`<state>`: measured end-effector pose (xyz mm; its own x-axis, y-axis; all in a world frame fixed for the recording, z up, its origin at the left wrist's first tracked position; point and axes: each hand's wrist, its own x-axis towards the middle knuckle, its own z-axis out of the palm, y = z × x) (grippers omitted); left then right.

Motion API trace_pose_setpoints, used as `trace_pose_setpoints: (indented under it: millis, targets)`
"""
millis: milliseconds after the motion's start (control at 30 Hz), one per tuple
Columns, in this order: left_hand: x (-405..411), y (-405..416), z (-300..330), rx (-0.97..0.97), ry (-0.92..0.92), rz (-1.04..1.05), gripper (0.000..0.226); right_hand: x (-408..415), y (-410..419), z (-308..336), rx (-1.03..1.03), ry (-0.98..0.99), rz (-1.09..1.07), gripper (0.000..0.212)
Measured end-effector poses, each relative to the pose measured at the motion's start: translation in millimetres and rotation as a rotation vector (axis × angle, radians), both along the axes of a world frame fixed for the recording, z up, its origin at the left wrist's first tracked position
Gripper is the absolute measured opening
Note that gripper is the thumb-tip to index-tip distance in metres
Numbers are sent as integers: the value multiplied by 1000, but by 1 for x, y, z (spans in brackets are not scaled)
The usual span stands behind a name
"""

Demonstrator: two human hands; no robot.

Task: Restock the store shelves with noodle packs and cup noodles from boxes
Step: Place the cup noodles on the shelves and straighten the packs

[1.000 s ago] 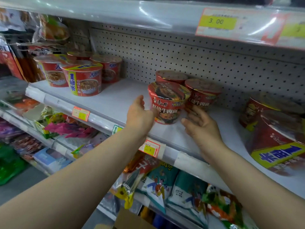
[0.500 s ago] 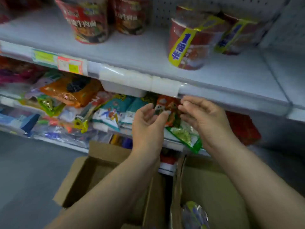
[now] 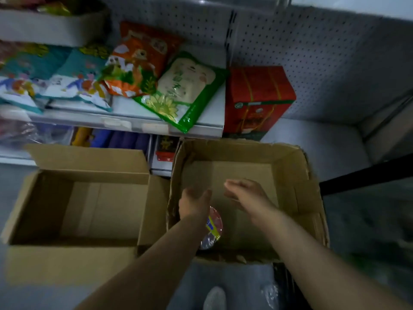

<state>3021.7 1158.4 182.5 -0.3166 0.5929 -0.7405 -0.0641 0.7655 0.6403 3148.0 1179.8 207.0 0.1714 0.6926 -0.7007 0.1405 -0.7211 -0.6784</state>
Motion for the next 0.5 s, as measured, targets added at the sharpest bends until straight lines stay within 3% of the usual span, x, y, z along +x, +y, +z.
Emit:
trace_pose_setpoints:
  millis: [200, 333, 500]
  targets:
    - [11, -13, -83, -202, 142, -91, 58, 21, -20, -100, -195, -62, 146, 8]
    - [11, -20, -118, -289, 155, -135, 53, 23, -27, -148, -241, -95, 189, 49]
    - [7, -29, -150, -355, 129, -60, 54, 16, -36, -186, -335, -52, 183, 71]
